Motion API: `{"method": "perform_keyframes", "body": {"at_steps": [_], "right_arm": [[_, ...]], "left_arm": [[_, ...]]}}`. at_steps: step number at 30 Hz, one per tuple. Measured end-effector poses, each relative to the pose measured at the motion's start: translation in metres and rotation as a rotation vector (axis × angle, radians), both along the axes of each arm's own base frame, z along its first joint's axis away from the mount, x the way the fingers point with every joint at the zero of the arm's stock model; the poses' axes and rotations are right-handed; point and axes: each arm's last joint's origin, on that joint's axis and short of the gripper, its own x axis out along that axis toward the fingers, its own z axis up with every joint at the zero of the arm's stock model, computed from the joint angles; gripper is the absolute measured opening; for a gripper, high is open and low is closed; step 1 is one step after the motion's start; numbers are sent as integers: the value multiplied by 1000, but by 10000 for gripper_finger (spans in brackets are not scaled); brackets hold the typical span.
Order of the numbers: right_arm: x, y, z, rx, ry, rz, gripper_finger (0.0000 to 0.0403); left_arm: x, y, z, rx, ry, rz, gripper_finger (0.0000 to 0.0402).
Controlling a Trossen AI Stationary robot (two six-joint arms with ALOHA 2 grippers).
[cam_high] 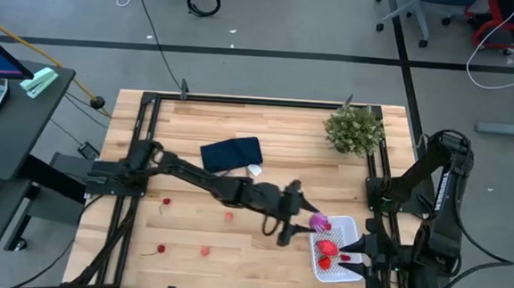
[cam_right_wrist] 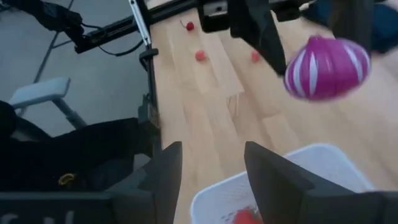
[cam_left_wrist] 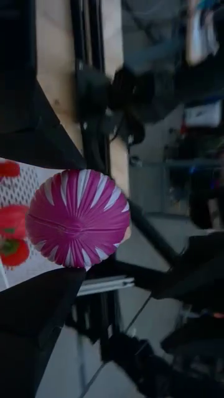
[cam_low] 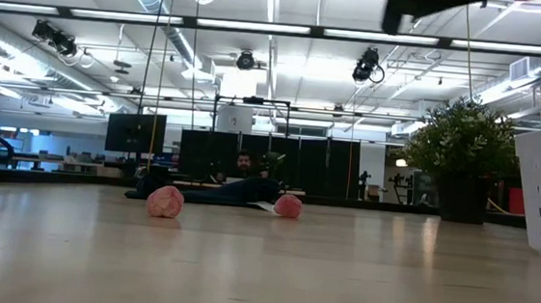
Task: Pick and placing Produce into tupperware
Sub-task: Put the onion into the white bin
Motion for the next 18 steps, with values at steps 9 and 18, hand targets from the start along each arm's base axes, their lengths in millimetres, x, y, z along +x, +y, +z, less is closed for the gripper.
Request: {"method": "perform_keyframes", "body": {"at_steps": [9,18], "right_arm": [[-9,4,1,99,-54,-62,183],[-11,4,3,99,-116,-93,183]], "left_arm": [[37,-29,-34,30,85,-133,265],[48,-21,-73,38,136,-112,266]]}}
